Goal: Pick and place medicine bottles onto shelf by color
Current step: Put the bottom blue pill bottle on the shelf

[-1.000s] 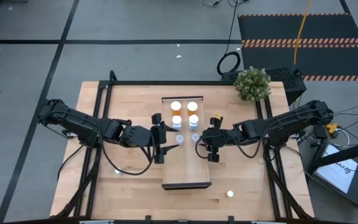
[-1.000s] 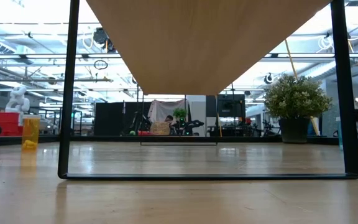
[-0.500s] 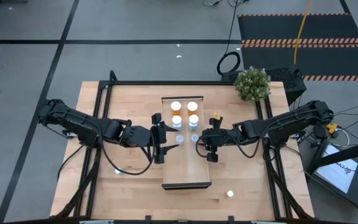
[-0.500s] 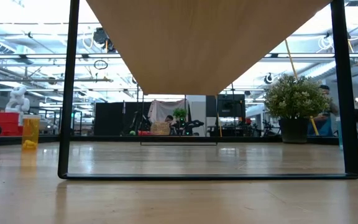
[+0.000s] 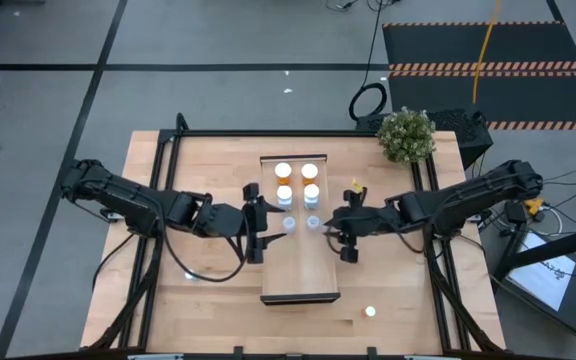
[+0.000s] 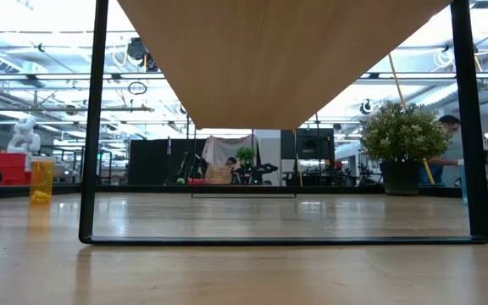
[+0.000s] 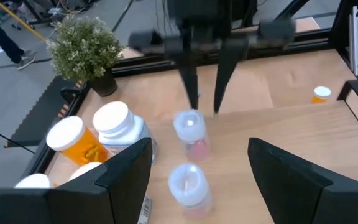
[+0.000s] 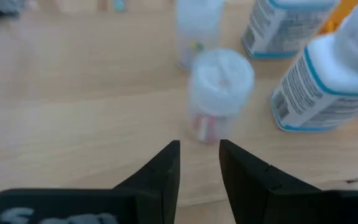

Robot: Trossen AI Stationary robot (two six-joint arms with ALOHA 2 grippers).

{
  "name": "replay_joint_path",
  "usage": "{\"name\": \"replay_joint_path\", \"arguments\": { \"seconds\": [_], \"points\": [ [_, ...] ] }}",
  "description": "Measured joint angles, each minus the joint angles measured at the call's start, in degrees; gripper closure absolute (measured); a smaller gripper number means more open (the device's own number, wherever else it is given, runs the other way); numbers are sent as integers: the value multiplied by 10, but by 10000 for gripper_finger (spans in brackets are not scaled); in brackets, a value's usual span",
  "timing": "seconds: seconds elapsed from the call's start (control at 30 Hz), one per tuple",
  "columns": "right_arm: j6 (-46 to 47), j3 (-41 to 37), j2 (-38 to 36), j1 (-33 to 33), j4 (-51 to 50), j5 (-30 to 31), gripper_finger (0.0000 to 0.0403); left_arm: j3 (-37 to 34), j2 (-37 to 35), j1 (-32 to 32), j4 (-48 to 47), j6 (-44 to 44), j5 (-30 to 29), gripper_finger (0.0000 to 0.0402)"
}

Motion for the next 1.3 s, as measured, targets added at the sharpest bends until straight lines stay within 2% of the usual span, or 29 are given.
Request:
{"name": "replay_joint_path", "arguments": {
  "seconds": [0.2, 0.37, 0.63, 0.8, 0.93, 1.1, 1.3],
  "points": [
    [29, 0, -42, 51, -40, 3, 298, 0, 0, -26, -48, -36, -6, 133],
    [33, 0, -61, 97, -48, 4, 298, 0, 0, -66, -115, -103, -44, 133],
    [12, 0, -90, 142, -59, 3, 298, 0, 0, -161, -213, -275, -94, 133],
    [15, 0, -110, 159, -72, 7, 298, 0, 2, -219, -293, -426, -96, 133],
    [8, 0, -121, 172, -73, 35, 298, 0, 8, -264, -333, -526, -95, 133],
    [-15, 0, -123, 177, -73, 61, 298, 0, 14, -303, -352, -606, -95, 133],
    [-34, 0, -123, 177, -74, 64, 298, 0, 38, -332, -386, -701, -85, 133]
  ]
}}
